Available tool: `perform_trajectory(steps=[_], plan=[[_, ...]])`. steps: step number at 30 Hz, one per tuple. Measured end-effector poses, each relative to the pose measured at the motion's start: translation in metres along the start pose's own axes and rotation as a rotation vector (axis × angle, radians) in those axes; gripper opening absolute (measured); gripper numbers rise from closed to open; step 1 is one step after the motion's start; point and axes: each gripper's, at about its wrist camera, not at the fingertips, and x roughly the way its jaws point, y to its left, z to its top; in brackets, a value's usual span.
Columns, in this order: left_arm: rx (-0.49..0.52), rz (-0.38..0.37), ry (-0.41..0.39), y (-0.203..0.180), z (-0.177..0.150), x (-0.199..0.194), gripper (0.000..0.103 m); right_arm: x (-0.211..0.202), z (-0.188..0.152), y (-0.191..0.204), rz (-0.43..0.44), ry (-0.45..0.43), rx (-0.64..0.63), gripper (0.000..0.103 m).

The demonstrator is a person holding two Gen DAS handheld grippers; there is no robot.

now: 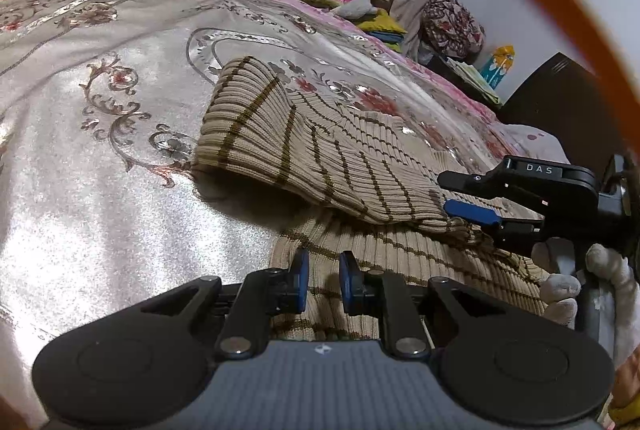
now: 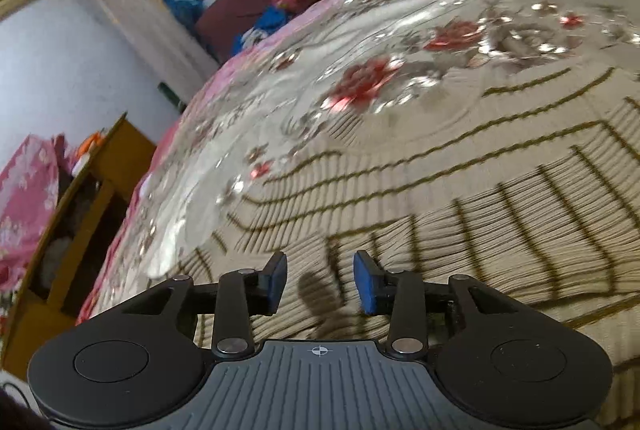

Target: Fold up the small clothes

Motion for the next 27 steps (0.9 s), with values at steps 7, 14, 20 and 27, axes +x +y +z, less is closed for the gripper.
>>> perform_trajectory(steps=[7,14,20,27], plan=[[-0.012,-0.007,0.004,0.001,0.001,0.0,0.024,0.012,-0.004,0.002,0.05,0.099,-0.005,0.039],[0.0,-0.004,0.004,0.0,0.0,0.0,0.024,0.015,0.001,-0.001,0.083,0.133,0.034,0.039],[0.002,-0.004,0.003,0.0,-0.001,0.0,0.024,0.016,0.001,-0.001,0.059,0.138,0.006,0.037],[-0.002,-0.007,0.004,0.001,0.0,0.001,0.024,0.024,-0.001,0.006,0.077,0.16,-0.003,0.026]])
